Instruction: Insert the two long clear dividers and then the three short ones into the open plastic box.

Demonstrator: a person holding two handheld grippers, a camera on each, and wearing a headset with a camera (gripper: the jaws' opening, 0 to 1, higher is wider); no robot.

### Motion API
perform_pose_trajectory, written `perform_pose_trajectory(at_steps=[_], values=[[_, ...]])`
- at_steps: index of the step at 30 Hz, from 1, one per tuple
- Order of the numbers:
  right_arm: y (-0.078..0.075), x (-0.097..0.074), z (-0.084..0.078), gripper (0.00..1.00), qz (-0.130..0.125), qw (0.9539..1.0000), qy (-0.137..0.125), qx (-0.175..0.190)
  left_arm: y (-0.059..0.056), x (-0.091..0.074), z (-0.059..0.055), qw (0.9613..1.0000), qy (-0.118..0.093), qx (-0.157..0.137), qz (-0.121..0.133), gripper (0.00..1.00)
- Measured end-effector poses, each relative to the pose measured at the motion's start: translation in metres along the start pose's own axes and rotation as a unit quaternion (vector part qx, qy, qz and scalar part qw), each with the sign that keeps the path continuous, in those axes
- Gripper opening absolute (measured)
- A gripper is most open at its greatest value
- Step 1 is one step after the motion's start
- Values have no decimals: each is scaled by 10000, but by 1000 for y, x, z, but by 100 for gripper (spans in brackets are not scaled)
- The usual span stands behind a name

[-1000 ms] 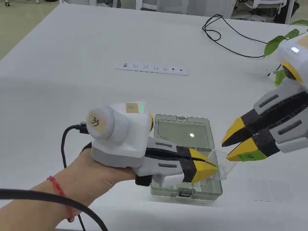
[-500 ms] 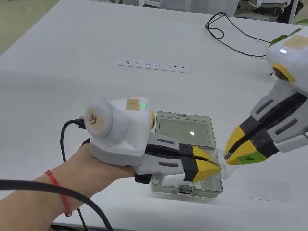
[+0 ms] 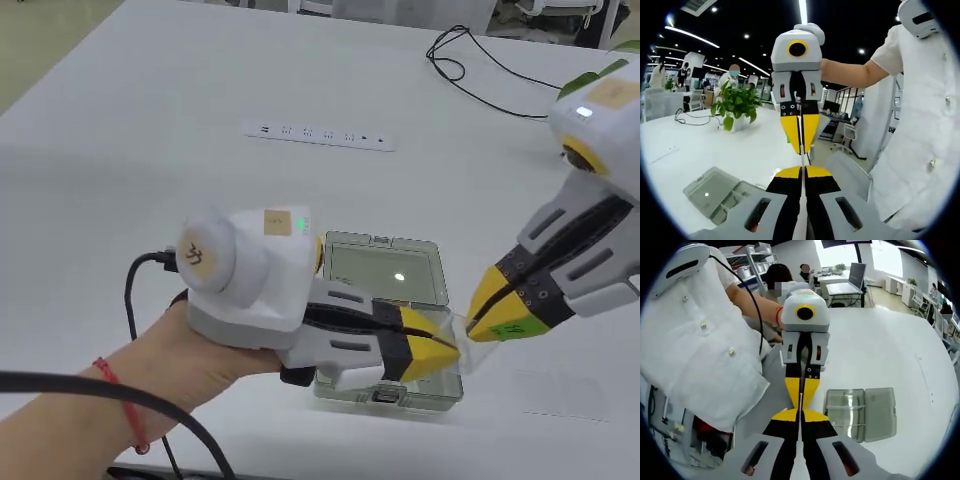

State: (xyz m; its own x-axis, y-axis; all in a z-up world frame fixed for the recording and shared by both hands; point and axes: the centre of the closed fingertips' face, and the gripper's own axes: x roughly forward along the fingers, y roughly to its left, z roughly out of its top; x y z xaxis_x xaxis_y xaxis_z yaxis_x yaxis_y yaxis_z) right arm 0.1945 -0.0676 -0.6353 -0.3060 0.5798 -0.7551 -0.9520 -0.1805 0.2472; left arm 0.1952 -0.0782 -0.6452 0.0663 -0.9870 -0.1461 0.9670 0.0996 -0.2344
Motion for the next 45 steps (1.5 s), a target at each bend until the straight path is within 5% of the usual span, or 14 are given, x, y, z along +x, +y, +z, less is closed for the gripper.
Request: perform_pose_trajectory(at_steps=[11,28,45], values=[[-3,2,1,3,-125,9999,-30,-13,6,-4,-4,9999,46,-9,146,4],[-26,0,10,3,-569,9981,-216,65,35,-31,-18,9964,241,-93,812,41],[-62,20,12,3,-965,9946,-285,244,58,-60,-29,9907,399,-96,1300,68]])
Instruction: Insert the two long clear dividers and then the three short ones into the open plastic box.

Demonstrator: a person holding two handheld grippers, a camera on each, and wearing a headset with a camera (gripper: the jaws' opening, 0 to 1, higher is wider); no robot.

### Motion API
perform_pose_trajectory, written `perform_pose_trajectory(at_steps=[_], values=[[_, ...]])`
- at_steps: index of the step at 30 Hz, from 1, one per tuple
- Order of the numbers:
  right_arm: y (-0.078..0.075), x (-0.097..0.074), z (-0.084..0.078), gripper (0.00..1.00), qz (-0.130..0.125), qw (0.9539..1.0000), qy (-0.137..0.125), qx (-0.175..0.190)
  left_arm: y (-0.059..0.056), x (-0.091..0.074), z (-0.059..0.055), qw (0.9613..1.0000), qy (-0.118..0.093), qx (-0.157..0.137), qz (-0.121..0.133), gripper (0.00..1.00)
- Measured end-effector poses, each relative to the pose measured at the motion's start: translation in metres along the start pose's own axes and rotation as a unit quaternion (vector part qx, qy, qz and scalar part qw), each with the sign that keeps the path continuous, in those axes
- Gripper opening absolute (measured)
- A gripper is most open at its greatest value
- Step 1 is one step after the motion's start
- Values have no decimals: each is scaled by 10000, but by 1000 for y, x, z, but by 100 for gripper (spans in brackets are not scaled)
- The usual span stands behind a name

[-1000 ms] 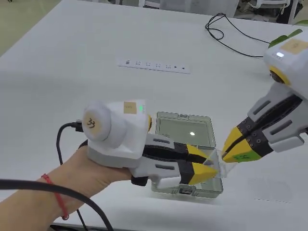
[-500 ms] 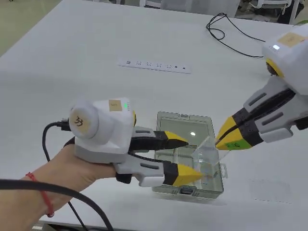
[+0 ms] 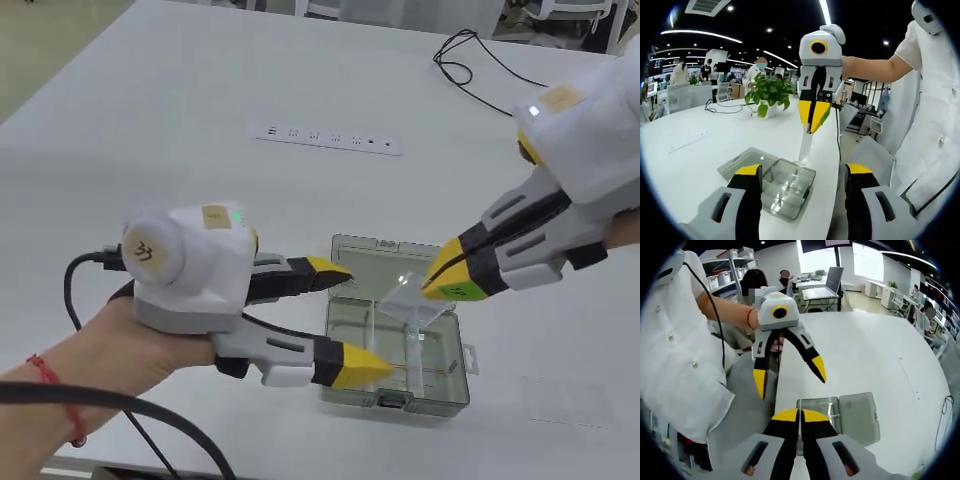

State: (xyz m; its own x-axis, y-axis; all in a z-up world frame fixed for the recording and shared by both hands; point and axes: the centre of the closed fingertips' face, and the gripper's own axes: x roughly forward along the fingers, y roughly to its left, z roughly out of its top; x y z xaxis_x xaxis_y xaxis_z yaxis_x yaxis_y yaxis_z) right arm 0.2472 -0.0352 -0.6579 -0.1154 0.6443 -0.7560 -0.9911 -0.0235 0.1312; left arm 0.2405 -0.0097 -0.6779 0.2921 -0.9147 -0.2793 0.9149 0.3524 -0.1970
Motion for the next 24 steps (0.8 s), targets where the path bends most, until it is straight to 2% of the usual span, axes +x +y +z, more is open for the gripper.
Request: perform_pose_trajectory(at_steps=[4,11,19,24], values=[[-6,6,-2,3,-72,10000,34,22,6,-5,-3,9999,6,27,124,75],[-16,23,-5,3,-166,9998,63,64,12,-11,-11,9996,156,85,218,82],[-29,40,-8,3,-253,9996,78,104,16,-16,-15,9995,144,-3,283,86],[-30,50,-11,3,-257,9995,136,99,18,-19,-16,9994,122,-45,319,87]])
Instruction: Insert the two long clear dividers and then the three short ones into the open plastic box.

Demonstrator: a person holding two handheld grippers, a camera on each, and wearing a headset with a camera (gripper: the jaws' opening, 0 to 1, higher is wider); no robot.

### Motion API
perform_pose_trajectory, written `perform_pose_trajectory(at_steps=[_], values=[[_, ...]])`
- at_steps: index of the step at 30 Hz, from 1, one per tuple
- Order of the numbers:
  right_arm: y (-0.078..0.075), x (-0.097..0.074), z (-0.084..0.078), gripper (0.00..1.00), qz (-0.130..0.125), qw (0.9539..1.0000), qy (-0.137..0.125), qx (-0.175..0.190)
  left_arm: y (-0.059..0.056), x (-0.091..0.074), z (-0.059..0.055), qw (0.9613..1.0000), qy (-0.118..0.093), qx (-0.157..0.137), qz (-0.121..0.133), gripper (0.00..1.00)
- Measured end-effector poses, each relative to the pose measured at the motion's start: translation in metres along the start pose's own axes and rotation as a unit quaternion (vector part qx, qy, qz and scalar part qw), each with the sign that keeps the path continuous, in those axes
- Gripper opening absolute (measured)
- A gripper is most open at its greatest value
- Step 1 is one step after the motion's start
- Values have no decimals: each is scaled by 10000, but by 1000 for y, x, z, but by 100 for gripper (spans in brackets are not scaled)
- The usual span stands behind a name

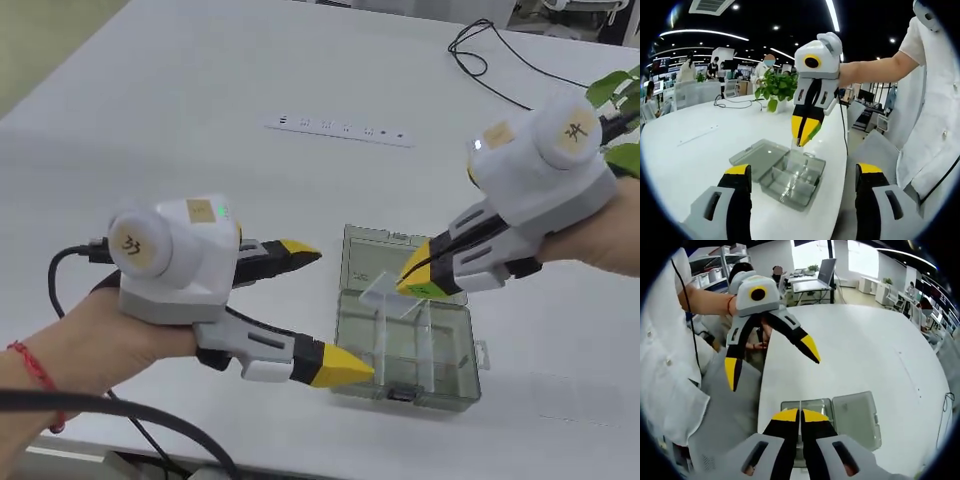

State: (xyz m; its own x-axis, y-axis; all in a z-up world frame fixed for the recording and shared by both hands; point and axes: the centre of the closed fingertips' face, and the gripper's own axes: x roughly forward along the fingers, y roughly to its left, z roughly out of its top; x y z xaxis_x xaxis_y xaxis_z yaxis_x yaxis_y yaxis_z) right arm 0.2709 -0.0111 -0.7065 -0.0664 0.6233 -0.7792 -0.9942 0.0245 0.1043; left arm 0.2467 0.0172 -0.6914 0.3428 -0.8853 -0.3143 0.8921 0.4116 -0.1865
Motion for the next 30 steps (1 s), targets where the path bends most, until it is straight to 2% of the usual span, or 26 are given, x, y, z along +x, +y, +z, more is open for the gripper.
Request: perform_pose_trajectory(at_steps=[6,13,20,30], values=[[-2,12,-2,3,-6,10000,16,68,3,-3,-2,10000,-16,-38,27,88],[-10,23,-11,3,-13,9999,74,107,7,-6,-4,10000,-25,-74,58,90],[-9,33,-22,3,-30,9998,138,144,7,-7,-4,9999,-67,-102,94,91],[-6,37,-19,3,-57,9997,144,189,6,-10,-6,9998,-52,-119,116,92]])
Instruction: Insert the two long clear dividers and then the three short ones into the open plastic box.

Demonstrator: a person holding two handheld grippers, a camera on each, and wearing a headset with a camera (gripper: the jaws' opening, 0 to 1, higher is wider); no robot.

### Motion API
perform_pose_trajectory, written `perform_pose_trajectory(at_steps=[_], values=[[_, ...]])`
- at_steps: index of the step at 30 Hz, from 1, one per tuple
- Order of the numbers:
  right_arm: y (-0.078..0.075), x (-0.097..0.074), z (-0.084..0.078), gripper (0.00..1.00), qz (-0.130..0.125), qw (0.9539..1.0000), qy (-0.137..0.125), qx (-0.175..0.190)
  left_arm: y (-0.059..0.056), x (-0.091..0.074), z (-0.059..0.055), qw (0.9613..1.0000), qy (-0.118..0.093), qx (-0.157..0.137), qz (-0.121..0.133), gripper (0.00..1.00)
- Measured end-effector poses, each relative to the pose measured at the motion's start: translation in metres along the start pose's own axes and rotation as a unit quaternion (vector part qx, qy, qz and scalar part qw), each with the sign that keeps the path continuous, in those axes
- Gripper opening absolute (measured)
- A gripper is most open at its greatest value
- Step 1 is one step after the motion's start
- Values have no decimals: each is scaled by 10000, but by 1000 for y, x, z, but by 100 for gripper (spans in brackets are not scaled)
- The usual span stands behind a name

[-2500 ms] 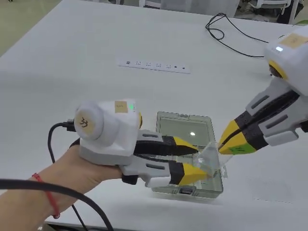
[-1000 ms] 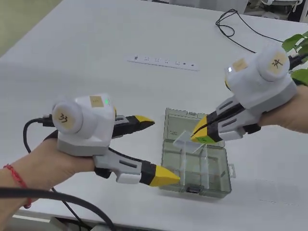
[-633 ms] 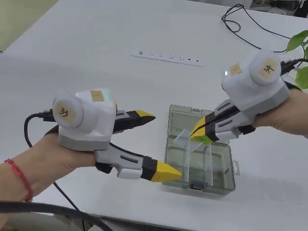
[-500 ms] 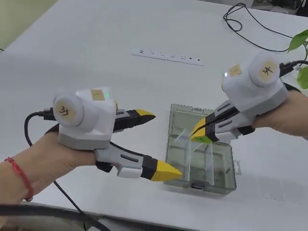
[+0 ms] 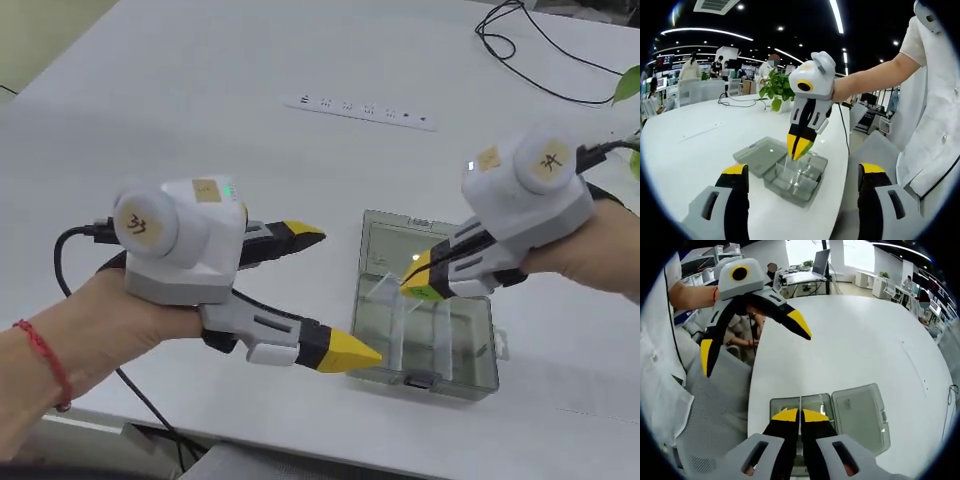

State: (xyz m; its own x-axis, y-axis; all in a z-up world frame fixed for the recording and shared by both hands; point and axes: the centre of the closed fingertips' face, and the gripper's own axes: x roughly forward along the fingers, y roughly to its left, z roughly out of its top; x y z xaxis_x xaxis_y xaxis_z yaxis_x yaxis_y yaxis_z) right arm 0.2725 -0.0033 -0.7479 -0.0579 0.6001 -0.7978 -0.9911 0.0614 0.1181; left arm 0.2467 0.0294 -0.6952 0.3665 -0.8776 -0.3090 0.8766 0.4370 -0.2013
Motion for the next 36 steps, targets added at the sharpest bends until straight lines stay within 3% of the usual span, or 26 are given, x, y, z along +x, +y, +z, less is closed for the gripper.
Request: perform_pose_trajectory(at_steps=[15,22,32,36], values=[[-7,9,-7,3,-53,9999,75,-82,-4,-2,-8,10000,82,-33,-6,94],[-9,19,-8,3,-121,9993,91,-333,-5,-1,-13,9999,116,-66,-33,94],[0,32,-11,3,-102,9984,245,-505,-7,2,-16,9999,114,-90,-71,93],[-2,35,-12,3,-94,9984,266,-494,-8,2,-17,9999,125,-94,-72,93]])
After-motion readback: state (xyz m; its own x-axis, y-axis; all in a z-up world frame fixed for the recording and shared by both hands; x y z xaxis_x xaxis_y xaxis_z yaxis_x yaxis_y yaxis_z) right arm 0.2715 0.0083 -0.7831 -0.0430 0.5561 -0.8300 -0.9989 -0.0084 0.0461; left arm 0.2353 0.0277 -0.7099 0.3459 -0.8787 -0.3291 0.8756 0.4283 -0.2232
